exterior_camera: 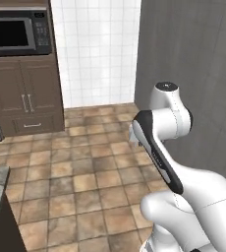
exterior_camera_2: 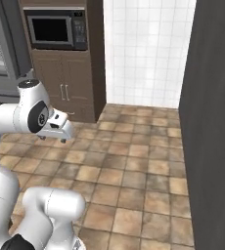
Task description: Gather the broccoli and onion from the fridge and place them on a tray on the dining counter. Then gather the chicken drumsticks from the fridge and place them on the other tray.
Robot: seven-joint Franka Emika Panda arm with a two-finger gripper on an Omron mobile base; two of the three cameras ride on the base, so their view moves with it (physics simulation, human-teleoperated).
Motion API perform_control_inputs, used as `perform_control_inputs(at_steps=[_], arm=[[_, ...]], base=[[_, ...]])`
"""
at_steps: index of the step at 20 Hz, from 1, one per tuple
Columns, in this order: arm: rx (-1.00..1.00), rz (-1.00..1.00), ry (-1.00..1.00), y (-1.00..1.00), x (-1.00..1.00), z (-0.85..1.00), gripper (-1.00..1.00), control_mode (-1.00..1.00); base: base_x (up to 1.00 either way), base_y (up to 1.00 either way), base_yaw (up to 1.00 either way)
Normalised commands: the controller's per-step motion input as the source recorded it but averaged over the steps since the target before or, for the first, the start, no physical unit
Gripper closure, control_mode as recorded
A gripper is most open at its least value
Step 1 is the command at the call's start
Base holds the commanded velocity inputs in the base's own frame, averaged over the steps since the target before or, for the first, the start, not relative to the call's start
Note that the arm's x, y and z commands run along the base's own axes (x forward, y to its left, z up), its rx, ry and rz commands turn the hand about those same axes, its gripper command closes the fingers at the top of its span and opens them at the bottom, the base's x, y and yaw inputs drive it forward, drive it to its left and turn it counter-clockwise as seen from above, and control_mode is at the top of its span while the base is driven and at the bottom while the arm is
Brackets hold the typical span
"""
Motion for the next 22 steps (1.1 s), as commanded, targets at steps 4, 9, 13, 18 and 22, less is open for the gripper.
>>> perform_control_inputs(at_steps=[4, 9, 13, 18, 22], arm=[[0.00, 0.00, 0.00, 0.00, 0.00, 0.00, -1.00, 1.00], [0.00, 0.00, 0.00, 0.00, 0.00, 0.00, -1.00, 1.00], [0.00, 0.00, 0.00, 0.00, 0.00, 0.00, -1.00, 1.00], [0.00, 0.00, 0.00, 0.00, 0.00, 0.00, -1.00, 1.00], [0.00, 0.00, 0.00, 0.00, 0.00, 0.00, -1.00, 1.00]], base=[[1.00, -0.06, 0.07], [1.00, -0.07, 0.14], [1.00, 0.00, 0.34], [1.00, -0.03, 0.61], [1.00, -0.29, 0.69]])
